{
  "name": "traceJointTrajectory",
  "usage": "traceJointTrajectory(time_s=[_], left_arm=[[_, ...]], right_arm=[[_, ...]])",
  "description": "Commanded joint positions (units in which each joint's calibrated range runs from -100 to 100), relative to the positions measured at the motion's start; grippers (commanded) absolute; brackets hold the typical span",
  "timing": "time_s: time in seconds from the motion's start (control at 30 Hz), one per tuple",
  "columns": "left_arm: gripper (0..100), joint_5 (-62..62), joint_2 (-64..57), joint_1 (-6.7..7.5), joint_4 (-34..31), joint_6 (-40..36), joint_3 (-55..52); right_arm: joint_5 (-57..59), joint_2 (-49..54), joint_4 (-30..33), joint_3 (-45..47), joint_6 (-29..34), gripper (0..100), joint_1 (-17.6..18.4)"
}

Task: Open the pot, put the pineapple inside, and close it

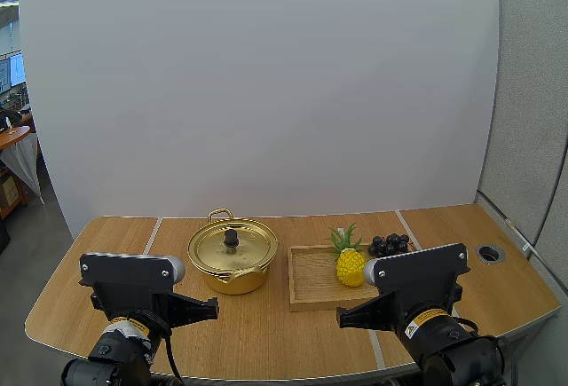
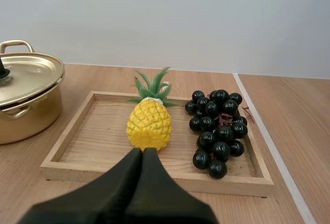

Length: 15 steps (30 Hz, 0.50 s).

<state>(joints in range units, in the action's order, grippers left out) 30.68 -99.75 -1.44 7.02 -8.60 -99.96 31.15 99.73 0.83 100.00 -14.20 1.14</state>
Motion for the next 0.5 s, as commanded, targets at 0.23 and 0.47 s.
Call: traceJointTrajectory(time_s=[0.23, 0.47], left_arm=[[0, -0.67, -0.25, 0.13, -0.38, -0.65, -0.04], [0, -1.31, -0.25, 0.13, -0.28, -0.91, -0.04]], right_arm=[[-0.01, 0.27, -0.08, 0.0, -0.32, 0, -0.2], [-0.01, 0.27, -0.08, 0.0, -0.32, 0, -0.2]])
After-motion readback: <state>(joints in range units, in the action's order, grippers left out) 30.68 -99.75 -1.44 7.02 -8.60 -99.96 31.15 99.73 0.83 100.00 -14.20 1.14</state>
